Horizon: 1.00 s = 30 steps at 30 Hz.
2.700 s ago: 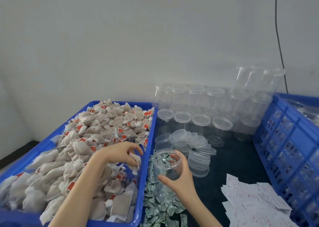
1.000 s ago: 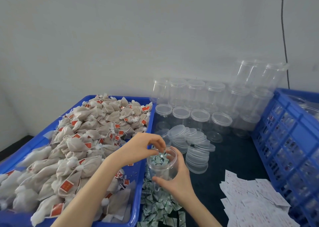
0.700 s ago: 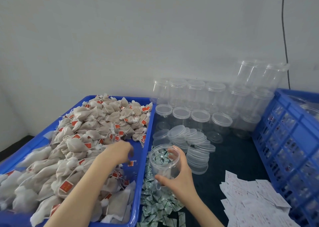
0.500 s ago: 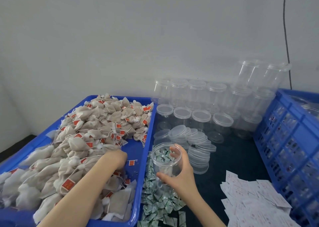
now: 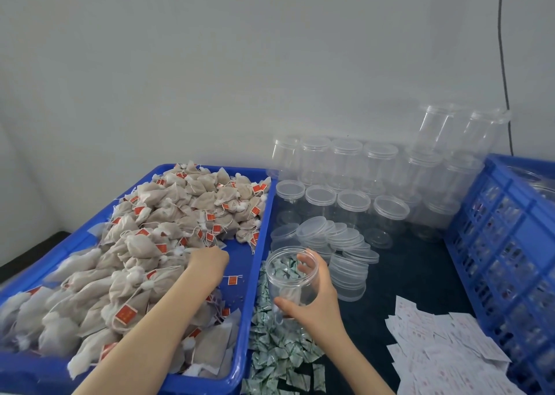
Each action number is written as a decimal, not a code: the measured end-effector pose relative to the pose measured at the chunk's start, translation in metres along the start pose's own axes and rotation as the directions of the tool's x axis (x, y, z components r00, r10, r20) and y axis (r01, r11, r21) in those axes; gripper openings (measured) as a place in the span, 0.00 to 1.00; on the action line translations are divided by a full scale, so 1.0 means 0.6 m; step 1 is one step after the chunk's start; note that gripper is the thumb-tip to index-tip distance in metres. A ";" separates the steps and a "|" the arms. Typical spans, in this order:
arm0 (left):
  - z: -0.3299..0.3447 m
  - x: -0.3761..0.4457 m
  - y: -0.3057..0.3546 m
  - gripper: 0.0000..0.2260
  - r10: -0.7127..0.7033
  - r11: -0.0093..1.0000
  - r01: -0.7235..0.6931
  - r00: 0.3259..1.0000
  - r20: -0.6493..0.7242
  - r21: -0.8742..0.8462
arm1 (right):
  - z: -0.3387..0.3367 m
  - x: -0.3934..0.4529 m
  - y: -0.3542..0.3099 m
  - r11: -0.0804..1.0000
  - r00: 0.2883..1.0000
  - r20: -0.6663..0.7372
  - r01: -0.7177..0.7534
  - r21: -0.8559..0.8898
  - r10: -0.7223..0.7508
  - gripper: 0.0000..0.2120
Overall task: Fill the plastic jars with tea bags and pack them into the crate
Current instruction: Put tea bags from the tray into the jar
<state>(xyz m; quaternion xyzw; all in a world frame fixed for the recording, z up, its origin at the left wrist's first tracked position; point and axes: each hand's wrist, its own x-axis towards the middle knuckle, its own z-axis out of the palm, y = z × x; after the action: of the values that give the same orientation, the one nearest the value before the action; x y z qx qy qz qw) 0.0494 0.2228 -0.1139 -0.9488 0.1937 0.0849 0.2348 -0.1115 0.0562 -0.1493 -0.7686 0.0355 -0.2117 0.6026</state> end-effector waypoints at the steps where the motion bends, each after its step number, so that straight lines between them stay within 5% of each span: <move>1: -0.002 -0.001 -0.001 0.12 0.001 1.000 -0.001 1.000 -0.007 -0.018 | 0.001 -0.001 0.001 1.000 1.000 -0.001 -0.003 -0.003 0.003 0.43; 8: -0.022 -0.011 -0.005 0.13 -0.047 0.935 0.007 0.994 -0.103 -0.355 | 0.002 -0.006 0.001 1.000 1.000 -0.001 -0.024 -0.013 0.024 0.43; 13: -0.056 -0.025 -0.017 0.13 0.033 0.862 -0.111 0.986 -0.164 -0.495 | 0.006 -0.006 0.001 0.999 0.999 -0.002 -0.032 -0.007 0.032 0.43; 18: -0.065 -0.045 -0.018 0.10 -0.123 0.596 -0.322 0.869 -0.480 -0.735 | 0.015 -0.008 0.011 0.998 0.998 0.018 -0.056 -0.008 0.056 0.45; 22: -0.077 -0.061 -0.010 0.13 -0.172 0.335 -0.493 0.806 -0.566 -0.803 | 0.021 -0.005 0.016 0.998 0.998 0.022 -0.064 -0.014 0.064 0.44; 25: -0.082 -0.068 -0.001 0.16 -0.095 0.215 -0.571 0.795 -0.599 -0.792 | 0.024 -0.003 0.016 0.999 0.999 0.017 -0.051 -0.014 0.051 0.43; 30: -0.084 -0.080 0.027 0.16 0.154 0.238 -0.647 0.761 -0.630 -0.724 | 0.026 -0.001 0.015 0.999 0.999 0.001 -0.032 -0.002 0.032 0.41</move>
<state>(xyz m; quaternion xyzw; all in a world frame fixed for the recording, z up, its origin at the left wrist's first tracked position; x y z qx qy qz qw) 0.0027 0.2015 -0.0643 -0.8146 0.4026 0.0245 -0.4167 -0.1041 0.0682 -0.1610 -0.7686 0.0474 -0.2016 0.6052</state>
